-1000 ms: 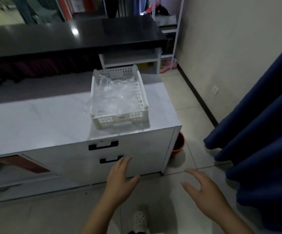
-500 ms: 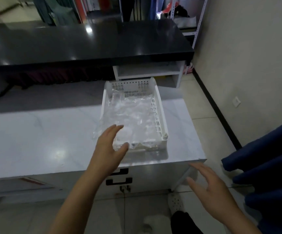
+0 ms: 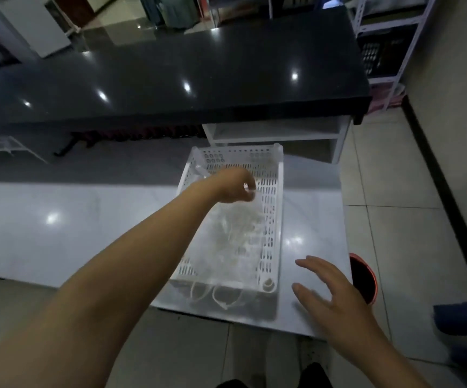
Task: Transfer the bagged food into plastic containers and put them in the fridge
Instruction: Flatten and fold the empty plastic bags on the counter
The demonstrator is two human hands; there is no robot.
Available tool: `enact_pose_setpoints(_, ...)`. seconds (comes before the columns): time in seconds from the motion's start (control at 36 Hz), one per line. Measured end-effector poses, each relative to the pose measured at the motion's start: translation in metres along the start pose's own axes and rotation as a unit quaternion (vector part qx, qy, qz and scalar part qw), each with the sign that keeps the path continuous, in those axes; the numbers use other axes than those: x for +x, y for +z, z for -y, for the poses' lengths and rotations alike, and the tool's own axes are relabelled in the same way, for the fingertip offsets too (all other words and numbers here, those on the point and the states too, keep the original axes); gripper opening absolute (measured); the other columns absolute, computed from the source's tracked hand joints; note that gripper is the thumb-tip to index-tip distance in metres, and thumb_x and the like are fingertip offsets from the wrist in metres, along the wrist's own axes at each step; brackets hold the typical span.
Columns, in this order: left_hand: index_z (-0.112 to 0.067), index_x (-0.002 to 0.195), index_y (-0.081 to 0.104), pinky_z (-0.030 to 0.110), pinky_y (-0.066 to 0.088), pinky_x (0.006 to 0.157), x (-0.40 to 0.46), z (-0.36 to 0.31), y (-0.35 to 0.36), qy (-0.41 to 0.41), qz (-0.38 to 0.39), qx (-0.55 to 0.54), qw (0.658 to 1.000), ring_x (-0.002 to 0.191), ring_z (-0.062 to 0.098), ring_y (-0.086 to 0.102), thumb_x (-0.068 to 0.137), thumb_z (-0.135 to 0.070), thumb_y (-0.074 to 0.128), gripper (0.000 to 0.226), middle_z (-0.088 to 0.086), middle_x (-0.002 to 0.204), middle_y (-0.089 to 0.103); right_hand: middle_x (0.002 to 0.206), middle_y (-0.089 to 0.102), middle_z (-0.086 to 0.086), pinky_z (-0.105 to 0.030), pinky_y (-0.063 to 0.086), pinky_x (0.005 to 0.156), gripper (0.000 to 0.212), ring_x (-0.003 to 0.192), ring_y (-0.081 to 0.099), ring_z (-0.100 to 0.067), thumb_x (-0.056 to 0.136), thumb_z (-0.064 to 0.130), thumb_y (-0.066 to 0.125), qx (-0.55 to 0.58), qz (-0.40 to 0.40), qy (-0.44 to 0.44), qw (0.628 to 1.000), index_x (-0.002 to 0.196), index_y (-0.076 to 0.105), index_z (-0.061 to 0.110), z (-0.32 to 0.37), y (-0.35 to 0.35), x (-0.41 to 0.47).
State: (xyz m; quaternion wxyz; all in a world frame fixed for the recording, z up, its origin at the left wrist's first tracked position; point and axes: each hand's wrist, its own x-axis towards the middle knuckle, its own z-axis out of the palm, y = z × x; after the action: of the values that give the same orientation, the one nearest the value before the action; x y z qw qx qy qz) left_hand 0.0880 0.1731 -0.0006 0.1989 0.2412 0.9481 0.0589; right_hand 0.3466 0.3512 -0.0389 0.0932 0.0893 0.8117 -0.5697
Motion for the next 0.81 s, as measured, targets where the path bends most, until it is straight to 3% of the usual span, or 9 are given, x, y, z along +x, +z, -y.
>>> enact_pose_setpoints(0.14,-0.018,0.105,0.075,0.011,0.043,0.077,-0.044,0.009,-0.05,-0.016,-0.118,-0.105,0.987,0.089,0.002,0.063,0.094,-0.031,0.068,0.018,-0.005,0.112,0.073,0.135,0.038,0.042,0.008,0.027,0.084,0.038,0.114,0.028,0.036,0.088,0.038,0.067,-0.013,0.004,-0.055,0.998,0.121,0.054,0.053,0.031,-0.016,0.016)
enact_pose_setpoints(0.22,-0.022,0.102,0.075,0.013,0.053,0.076,-0.094,0.025,-0.084,-0.01,-0.191,-0.187,0.964,0.088,-0.001,0.069,0.091,-0.032,0.07,0.016,-0.011,0.095,0.075,0.139,0.039,0.042,0.006,0.023,0.092,0.044,0.126,0.028,0.028,0.081,0.058,0.058,-0.042,-0.005,-0.108,0.993,0.124,0.053,0.056,0.064,-0.018,0.021)
enact_pose_setpoints(0.31,-0.023,0.098,0.076,0.012,0.053,0.074,-0.139,0.053,-0.108,0.013,-0.278,-0.272,0.921,0.08,0.004,0.073,0.089,-0.026,0.073,0.01,-0.008,0.086,0.076,0.144,0.037,0.04,-0.002,0.022,0.098,0.052,0.133,0.029,0.02,0.076,0.067,0.05,-0.071,-0.011,-0.154,0.986,0.127,0.052,0.057,0.098,-0.006,0.025)
enact_pose_setpoints(0.42,-0.027,0.084,0.079,0.02,0.055,0.07,-0.174,0.097,-0.117,0.023,-0.382,-0.364,0.849,0.069,0.013,0.071,0.089,-0.021,0.077,0.008,-0.002,0.075,0.075,0.147,0.032,0.039,-0.01,0.022,0.103,0.045,0.139,0.025,0.014,0.089,0.061,0.059,-0.1,-0.019,-0.214,0.971,0.132,0.051,0.054,0.145,0.026,0.032)
enact_pose_setpoints(0.5,-0.029,0.079,0.079,0.021,0.056,0.063,-0.19,0.132,-0.115,0.005,-0.431,-0.406,0.806,0.064,0.015,0.07,0.087,-0.024,0.078,0.009,-0.001,0.073,0.074,0.151,0.034,0.031,-0.033,0.03,0.114,0.054,0.144,0.028,0.002,0.084,0.056,0.057,-0.113,-0.053,-0.267,0.956,0.137,0.051,0.047,0.182,0.063,0.033)
enact_pose_setpoints(0.56,-0.028,0.078,0.079,0.024,0.057,0.06,-0.201,0.156,-0.116,-0.016,-0.451,-0.436,0.778,0.065,0.016,0.071,0.087,-0.025,0.077,0.009,-0.001,0.073,0.074,0.154,0.036,0.023,-0.05,0.034,0.115,0.057,0.146,0.028,-0.006,0.083,0.053,0.055,-0.123,-0.063,-0.294,0.946,0.138,0.053,0.04,0.208,0.092,0.033)
enact_pose_setpoints(0.67,-0.016,0.075,0.073,0.03,0.059,0.057,-0.218,0.21,-0.107,-0.065,-0.446,-0.497,0.742,0.064,0.02,0.068,0.088,-0.021,0.072,0.014,-0.001,0.071,0.071,0.156,0.039,0.007,-0.061,0.027,0.115,0.054,0.151,0.022,-0.015,0.085,0.045,0.057,-0.165,-0.074,-0.371,0.911,0.136,0.056,0.028,0.242,0.155,0.033)
enact_pose_setpoints(0.75,-0.001,0.082,0.068,0.032,0.058,0.052,-0.222,0.254,-0.084,-0.107,-0.421,-0.523,0.734,0.06,0.021,0.06,0.09,-0.019,0.072,0.02,0.007,0.07,0.064,0.157,0.039,-0.001,-0.06,0.014,0.12,0.053,0.153,0.017,-0.021,0.086,0.042,0.058,-0.229,-0.085,-0.433,0.868,0.136,0.058,0.023,0.252,0.205,0.05)
enact_pose_setpoints(0.81,0.004,0.086,0.065,0.031,0.057,0.05,-0.222,0.281,-0.062,-0.14,-0.403,-0.534,0.73,0.058,0.019,0.058,0.09,-0.02,0.072,0.026,0.01,0.069,0.061,0.16,0.034,-0.004,-0.058,0.007,0.121,0.057,0.154,0.014,-0.023,0.088,0.046,0.054,-0.286,-0.074,-0.423,0.857,0.141,0.054,0.024,0.25,0.238,0.072)
